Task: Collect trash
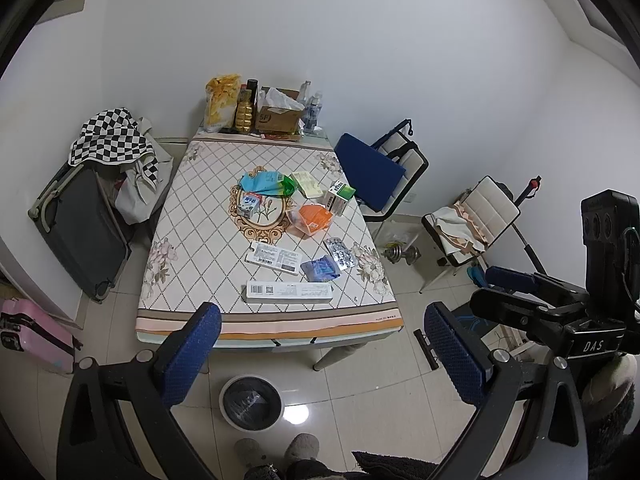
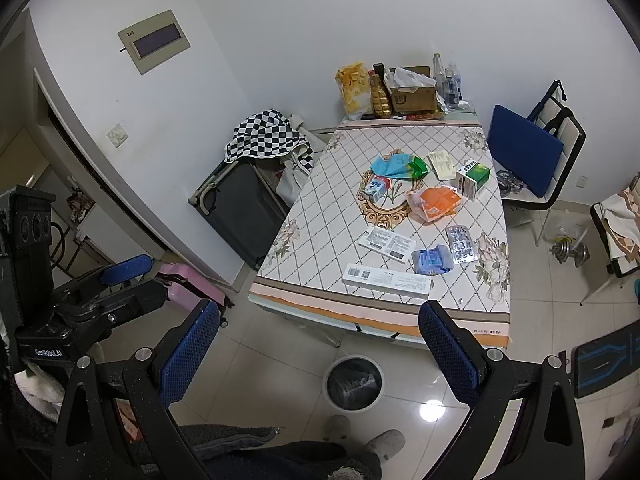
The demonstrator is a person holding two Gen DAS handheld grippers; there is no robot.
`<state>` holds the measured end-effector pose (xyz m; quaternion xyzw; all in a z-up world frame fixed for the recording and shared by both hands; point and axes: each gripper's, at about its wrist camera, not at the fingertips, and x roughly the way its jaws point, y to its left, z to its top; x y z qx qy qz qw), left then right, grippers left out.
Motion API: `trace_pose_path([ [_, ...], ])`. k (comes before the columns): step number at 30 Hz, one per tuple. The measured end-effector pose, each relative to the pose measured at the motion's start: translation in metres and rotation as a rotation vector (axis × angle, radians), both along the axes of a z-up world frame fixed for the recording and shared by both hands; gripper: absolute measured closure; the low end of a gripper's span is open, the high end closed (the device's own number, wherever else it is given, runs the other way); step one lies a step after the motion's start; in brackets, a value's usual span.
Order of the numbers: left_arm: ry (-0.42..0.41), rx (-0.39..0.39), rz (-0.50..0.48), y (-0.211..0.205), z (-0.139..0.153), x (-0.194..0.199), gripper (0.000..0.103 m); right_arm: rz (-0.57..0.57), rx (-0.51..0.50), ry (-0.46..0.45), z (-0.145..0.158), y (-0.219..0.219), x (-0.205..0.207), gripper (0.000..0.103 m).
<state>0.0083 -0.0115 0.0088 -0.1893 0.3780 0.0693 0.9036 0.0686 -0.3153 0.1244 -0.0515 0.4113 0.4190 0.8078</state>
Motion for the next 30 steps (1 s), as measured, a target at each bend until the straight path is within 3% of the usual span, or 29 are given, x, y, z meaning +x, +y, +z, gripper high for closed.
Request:
trace_pose_path([
  [30,-0.004,-0.002,-0.005,-0.007,0.016,0.01,0.0,0.001,0.017,0.015,0.003,-0.002,0.003,0.002],
])
